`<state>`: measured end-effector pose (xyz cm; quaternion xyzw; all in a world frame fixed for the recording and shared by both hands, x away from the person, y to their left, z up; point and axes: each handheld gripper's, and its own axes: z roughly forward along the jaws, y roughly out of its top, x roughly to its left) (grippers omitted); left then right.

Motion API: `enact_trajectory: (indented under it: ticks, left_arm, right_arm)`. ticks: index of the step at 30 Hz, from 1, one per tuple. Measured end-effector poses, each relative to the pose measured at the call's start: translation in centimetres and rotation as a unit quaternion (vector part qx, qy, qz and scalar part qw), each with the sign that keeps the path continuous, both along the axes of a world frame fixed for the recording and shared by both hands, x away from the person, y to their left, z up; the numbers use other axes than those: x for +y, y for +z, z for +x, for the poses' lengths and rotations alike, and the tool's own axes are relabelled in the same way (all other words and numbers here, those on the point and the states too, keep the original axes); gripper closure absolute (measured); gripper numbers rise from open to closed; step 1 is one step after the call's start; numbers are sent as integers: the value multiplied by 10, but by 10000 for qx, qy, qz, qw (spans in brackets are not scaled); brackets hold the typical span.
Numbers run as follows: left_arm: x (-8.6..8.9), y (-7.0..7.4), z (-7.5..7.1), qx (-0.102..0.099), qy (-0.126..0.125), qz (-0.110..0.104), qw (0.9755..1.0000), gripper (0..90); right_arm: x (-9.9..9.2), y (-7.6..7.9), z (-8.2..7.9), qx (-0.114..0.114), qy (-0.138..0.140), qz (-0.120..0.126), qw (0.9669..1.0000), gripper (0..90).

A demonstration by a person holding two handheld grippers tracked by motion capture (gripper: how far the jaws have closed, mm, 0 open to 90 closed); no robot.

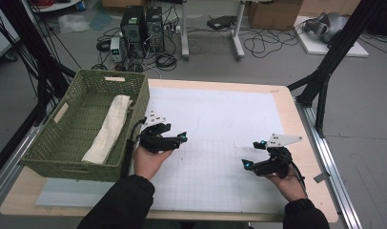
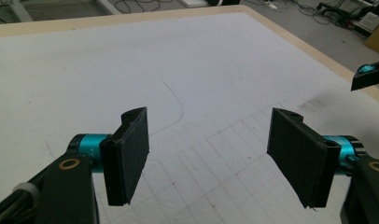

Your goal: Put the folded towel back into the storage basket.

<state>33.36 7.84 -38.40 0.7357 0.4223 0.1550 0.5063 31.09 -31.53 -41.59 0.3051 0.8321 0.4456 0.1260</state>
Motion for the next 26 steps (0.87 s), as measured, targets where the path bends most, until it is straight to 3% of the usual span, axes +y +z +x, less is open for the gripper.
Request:
enact_trajectory:
  ticks: [17, 26]
  left_arm:
    - [2, -13, -9, 47, 52, 238, 9997, 292]
    - [0, -22, -18, 80, -45, 413, 9991, 291]
  right_arm:
    - [1, 0, 0, -7, -12, 15, 10000, 124]
    - [0, 1, -1, -4, -19, 18, 10000, 123]
